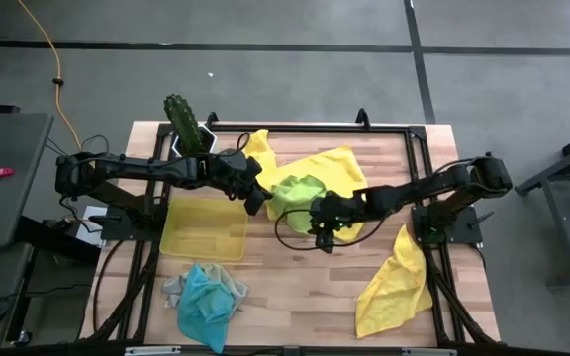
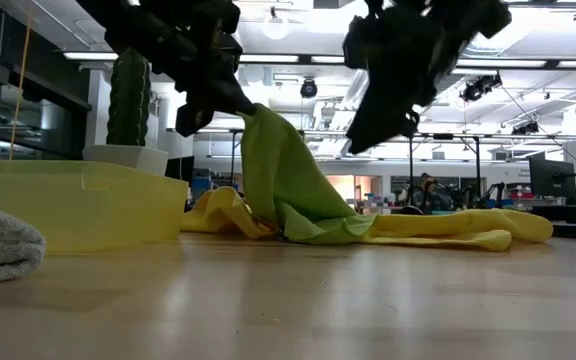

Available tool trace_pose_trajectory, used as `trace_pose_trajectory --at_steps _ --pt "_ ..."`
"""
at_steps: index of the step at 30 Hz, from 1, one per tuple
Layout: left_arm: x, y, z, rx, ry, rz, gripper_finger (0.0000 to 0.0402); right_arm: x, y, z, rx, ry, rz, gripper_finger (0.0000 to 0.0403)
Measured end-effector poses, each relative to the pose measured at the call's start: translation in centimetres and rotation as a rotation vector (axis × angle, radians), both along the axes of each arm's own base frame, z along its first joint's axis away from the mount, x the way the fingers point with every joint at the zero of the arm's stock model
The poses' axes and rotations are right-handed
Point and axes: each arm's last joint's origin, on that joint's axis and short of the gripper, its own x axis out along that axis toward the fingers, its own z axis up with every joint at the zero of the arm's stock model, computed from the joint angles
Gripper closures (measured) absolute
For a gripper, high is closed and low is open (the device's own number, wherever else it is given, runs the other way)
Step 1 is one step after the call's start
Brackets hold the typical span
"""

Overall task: Fold microfiber towels
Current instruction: Fold the green microfiber towel

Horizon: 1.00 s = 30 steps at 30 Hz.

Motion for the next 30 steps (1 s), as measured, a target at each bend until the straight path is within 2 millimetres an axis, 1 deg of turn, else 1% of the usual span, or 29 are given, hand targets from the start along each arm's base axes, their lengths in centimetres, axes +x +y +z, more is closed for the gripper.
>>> trace_pose_trajectory --at_steps 3,6,13,16,19,23,26,28,30 --pt "0.0 0.0 0.0 -0.003 -0.001 -0.005 0.0401 -0.5 -0.1 -1.1 -0.018 0.007 0.020 0.0234" --pt "0.0 -0.1 0.0 -0.017 -0.006 -0.024 0.0401 -0.9 -0.2 -1.7 -0.055 0.044 0.023 0.0234" --pt "0.0 -0.3 0.0 -0.047 -0.017 -0.067 0.0401 -2.9 -1.1 -3.1 -0.109 0.281 -0.086 0.0235" --pt "0.1 -0.6 0.1 -0.088 -0.027 -0.097 0.0401 -3.5 -1.6 -3.6 -0.114 0.338 -0.098 0.0254" --pt "0.2 -1.2 0.2 -0.116 -0.036 -0.133 0.0401 -4.2 -2.4 -4.5 -0.116 0.379 -0.112 0.0287" --pt "0.5 -2.4 0.2 -0.174 -0.036 -0.176 0.0401 -5.1 -4.2 -5.8 -0.103 0.399 -0.182 0.0344" --pt "0.8 -3.8 0.3 -0.207 -0.033 -0.227 0.0401 -5.6 -6.1 -6.4 -0.098 0.411 -0.246 0.0388" --pt "0.9 -4.7 0.3 -0.223 -0.032 -0.251 0.0401 -6.1 -7.8 -6.6 -0.125 0.430 -0.308 0.0397" --pt "1.1 -5.5 0.5 -0.233 -0.053 -0.271 0.0401 -6.7 -9.9 -6.7 -0.151 0.448 -0.387 0.0390"
